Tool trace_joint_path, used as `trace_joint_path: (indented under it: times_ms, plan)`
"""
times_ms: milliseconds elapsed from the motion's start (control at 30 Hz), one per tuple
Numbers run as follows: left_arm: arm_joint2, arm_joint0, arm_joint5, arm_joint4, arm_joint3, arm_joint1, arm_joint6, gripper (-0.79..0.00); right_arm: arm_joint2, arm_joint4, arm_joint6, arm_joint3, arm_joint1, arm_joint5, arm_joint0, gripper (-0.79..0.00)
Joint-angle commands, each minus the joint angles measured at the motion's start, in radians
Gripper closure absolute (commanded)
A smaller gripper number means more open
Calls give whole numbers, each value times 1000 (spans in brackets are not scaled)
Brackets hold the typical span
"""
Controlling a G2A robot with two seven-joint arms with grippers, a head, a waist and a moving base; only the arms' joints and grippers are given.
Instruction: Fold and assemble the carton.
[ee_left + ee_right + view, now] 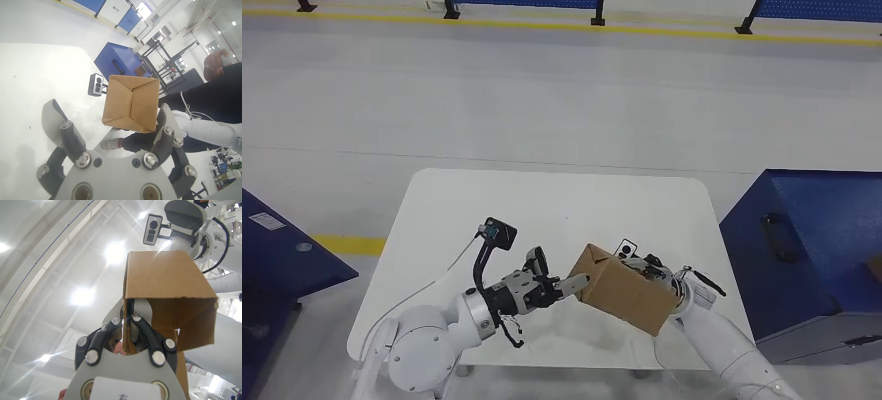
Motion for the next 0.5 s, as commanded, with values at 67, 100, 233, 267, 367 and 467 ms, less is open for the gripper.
trace_joint_path:
  times_ms: [67,100,233,267,367,467]
  plan:
    - [0,0,-1,0,0,0,0,-785,28,-75,-114,-29,6,-85,8,0]
    - [0,0,-1,0,0,0,0,-785,49,-109,-168,-49,11,-119,6,0]
    - [-12,5,16,-28,2,-1,29,-785,143,-166,-392,-130,41,-6,-9,0]
    - [-34,8,36,-76,3,-1,41,-785,171,-190,-458,-148,51,20,-17,0]
    - [-96,9,97,-120,11,8,-7,-785,246,-213,-617,-233,76,150,-63,0]
    - [-99,9,104,-155,12,8,-24,-785,326,-231,-776,-342,100,299,-114,0]
